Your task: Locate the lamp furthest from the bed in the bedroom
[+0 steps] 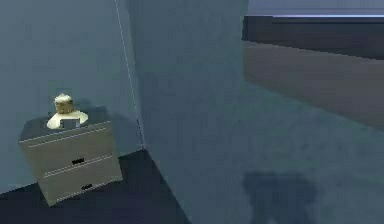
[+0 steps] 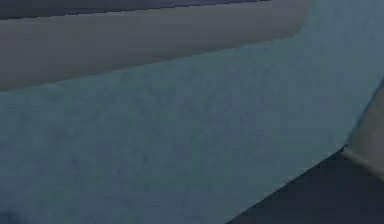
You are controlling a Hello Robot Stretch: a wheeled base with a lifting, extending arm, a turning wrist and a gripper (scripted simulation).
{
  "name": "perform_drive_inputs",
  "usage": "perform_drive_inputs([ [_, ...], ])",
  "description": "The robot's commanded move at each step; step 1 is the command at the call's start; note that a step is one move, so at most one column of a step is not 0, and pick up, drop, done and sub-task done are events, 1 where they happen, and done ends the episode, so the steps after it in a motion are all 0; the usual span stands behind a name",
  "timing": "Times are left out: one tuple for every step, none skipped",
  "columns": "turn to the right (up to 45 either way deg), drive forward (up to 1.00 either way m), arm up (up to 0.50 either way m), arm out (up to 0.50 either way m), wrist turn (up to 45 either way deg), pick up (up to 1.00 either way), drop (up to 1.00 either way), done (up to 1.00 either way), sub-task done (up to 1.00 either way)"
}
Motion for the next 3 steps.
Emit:
perform_drive_inputs([
  [-45.0,0.0,0.0,0.0,0.0,0.0,0.0,0.0,0.0],
  [-45.0,0.0,0.0,0.0,0.0,0.0,0.0,0.0,0.0],
  [-27.0,0.0,0.0,0.0,0.0,0.0,0.0,0.0,0.0],
])
